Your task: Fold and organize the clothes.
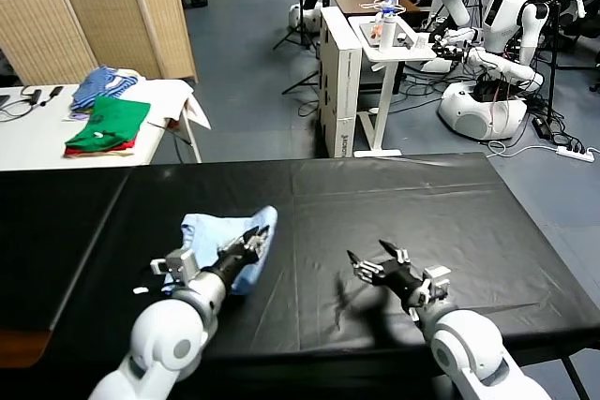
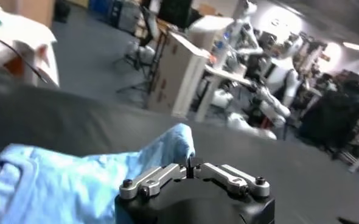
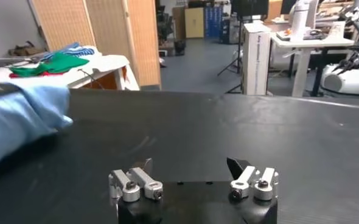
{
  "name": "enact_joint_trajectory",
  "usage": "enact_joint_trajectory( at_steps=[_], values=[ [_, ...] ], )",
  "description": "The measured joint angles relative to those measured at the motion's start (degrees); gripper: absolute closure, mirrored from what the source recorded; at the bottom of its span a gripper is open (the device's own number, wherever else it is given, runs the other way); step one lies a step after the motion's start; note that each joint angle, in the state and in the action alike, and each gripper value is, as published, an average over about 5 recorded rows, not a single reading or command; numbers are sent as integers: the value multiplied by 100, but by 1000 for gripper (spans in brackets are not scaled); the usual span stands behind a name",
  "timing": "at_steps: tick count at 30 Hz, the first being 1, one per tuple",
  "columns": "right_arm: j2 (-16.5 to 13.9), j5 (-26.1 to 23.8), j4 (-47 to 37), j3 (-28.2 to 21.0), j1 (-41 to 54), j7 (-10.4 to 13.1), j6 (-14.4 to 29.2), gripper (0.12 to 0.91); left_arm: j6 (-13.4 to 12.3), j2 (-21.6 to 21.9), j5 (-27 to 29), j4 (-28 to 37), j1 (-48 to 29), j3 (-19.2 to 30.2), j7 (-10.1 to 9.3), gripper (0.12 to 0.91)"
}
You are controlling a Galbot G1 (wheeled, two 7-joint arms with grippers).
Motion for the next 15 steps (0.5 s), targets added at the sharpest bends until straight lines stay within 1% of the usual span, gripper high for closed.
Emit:
enact_joint_trajectory(
  at_steps=[2,3,4,6,7,10,15],
  values=[
    [28,220,-34,-122,91,65,-92,118,-67,-62,-4,-16,42,11,87,431],
    [44,335,-52,-185,139,105,-138,118,-103,-80,10,-23,62,7,122,355],
    [58,450,-71,-250,188,154,-184,118,-139,-91,33,-27,81,-2,147,298],
    [93,719,-120,-399,307,262,-268,118,-200,-90,113,-27,115,-37,170,198],
    [111,849,-150,-479,373,309,-301,118,-227,-79,165,-23,131,-65,173,165],
    [188,1232,-277,-737,610,401,-374,118,-290,-16,301,-16,183,-174,177,128],
    [394,1729,-571,-1146,1051,443,-465,118,-324,126,425,-59,306,-387,178,124]
  ],
)
